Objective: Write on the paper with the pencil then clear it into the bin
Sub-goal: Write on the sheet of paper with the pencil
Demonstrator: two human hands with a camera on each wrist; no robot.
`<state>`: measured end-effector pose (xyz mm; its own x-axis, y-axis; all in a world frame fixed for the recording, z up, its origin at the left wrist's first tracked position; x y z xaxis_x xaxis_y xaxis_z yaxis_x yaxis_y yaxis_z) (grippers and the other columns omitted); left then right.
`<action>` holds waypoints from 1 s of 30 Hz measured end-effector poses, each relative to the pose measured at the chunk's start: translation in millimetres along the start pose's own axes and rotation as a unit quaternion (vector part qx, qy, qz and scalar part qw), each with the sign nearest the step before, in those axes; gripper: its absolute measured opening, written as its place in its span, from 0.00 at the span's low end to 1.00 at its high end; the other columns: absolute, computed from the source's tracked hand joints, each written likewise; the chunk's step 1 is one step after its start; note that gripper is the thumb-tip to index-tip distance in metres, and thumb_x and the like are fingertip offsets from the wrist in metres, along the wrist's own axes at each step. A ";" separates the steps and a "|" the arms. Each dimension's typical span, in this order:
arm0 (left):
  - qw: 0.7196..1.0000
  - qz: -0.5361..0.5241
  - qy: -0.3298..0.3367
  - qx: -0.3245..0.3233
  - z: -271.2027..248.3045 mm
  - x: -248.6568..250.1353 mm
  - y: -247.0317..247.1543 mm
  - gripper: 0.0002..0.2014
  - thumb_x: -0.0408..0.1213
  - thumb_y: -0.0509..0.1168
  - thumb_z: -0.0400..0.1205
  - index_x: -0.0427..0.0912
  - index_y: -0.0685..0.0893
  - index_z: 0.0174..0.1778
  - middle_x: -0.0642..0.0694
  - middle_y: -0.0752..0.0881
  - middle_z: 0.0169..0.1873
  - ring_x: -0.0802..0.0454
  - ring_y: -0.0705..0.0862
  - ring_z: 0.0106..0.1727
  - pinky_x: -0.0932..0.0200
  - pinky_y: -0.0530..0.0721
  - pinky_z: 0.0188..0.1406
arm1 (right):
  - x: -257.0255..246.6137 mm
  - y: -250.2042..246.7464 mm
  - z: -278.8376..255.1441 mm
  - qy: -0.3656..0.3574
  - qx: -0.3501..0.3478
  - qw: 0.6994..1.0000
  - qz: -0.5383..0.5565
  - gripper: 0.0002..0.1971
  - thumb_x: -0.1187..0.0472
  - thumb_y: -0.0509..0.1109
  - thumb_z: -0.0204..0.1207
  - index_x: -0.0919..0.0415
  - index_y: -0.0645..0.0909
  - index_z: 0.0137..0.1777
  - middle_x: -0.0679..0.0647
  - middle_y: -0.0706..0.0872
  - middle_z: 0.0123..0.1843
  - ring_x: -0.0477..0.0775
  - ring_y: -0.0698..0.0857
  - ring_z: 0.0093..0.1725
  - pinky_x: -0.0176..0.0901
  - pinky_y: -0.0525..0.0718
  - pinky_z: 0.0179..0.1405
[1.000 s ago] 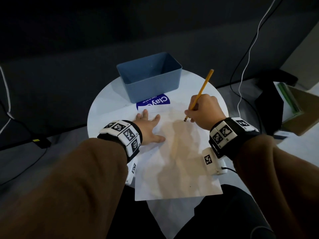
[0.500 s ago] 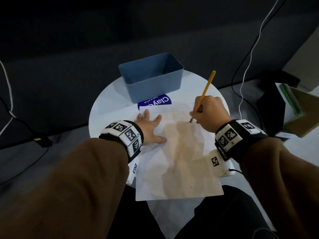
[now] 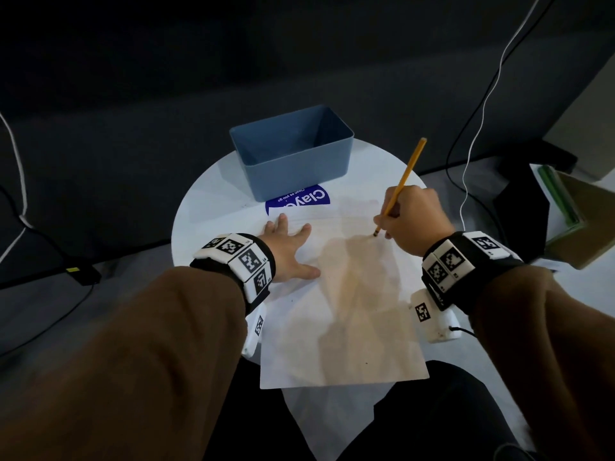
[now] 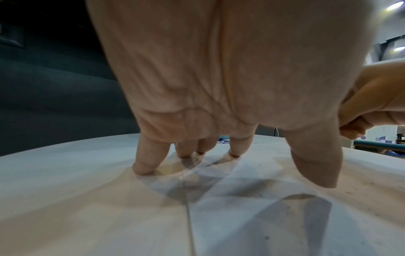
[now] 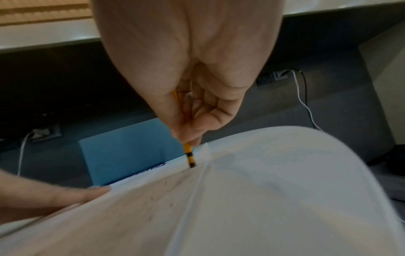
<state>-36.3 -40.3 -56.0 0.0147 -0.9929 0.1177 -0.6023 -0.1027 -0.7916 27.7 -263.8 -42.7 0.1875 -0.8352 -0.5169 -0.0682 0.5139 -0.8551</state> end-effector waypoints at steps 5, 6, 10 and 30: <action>1.000 0.003 -0.001 -0.002 3.3 -0.4 0.0 0.49 0.70 0.59 0.80 0.60 0.35 0.87 0.41 0.29 0.85 0.39 0.36 0.87 0.37 0.49 0.84 | -2.7 -6.3 -0.7 -0.001 0.014 1.000 0.024 0.12 0.62 0.77 0.79 0.57 0.80 0.36 0.54 0.89 0.33 0.47 0.91 0.32 0.40 0.88 0.39; 1.000 0.002 -0.001 -0.001 3.5 -0.7 0.3 0.49 0.70 0.59 0.80 0.60 0.35 0.87 0.41 0.29 0.85 0.39 0.36 0.87 0.37 0.49 0.84 | -4.8 -4.3 -1.2 0.001 0.007 1.000 0.021 0.11 0.62 0.76 0.80 0.58 0.80 0.36 0.55 0.89 0.35 0.49 0.91 0.33 0.43 0.90 0.41; 1.000 -0.016 -0.001 0.003 1.3 -0.4 3.2 0.50 0.70 0.60 0.79 0.60 0.35 0.87 0.42 0.28 0.85 0.40 0.34 0.87 0.37 0.48 0.84 | -10.6 1.2 -3.5 0.015 -0.006 1.000 -0.006 0.09 0.62 0.75 0.80 0.58 0.81 0.39 0.58 0.88 0.40 0.57 0.90 0.40 0.51 0.90 0.45; 0.817 -0.429 -0.036 0.383 0.6 -29.9 6.1 0.06 0.38 0.69 0.82 0.48 0.91 0.50 0.55 0.91 0.46 0.59 0.87 0.53 0.55 0.85 0.62 | -5.9 3.0 -2.9 0.003 -0.021 1.000 0.022 0.05 0.65 0.72 0.81 0.62 0.82 0.43 0.58 0.84 0.41 0.58 0.86 0.39 0.42 0.78 0.36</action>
<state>-39.9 -11.2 -64.7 0.2322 -0.5342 0.8129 0.3296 -0.7430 -0.5825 23.5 -257.8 -42.4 0.1785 -0.8134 -0.5536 -0.1170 0.5411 -0.8328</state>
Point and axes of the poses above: each hand's wrist, its own z-axis towards the middle knuckle, its own y-axis out of the palm, x = y × z, the point moved 1 cm from there along z, towards the middle knuckle
